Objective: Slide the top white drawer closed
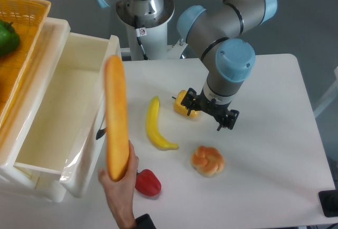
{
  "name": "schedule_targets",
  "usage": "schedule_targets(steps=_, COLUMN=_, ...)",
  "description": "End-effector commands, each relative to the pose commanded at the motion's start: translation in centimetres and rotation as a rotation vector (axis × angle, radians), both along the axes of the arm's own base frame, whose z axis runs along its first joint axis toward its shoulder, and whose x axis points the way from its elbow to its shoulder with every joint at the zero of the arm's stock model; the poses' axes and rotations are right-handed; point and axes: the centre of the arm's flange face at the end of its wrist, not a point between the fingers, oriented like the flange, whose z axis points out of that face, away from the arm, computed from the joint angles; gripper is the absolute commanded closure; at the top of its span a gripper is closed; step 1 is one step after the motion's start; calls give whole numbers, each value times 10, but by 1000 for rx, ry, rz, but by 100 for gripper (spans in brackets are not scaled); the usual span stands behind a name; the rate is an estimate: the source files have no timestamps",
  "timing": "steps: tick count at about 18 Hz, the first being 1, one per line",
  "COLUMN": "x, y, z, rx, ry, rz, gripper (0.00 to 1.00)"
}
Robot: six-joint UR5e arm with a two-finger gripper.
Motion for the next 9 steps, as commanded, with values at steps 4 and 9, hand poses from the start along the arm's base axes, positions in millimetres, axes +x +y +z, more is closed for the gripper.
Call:
schedule_targets(steps=4, x=-1, y=0, z=3, rx=17, ry=1, rz=4, gripper=0)
schedule_targets(steps=9, x=-4, y=-2, z=9, rx=24, ry=9, rz=7, gripper=0)
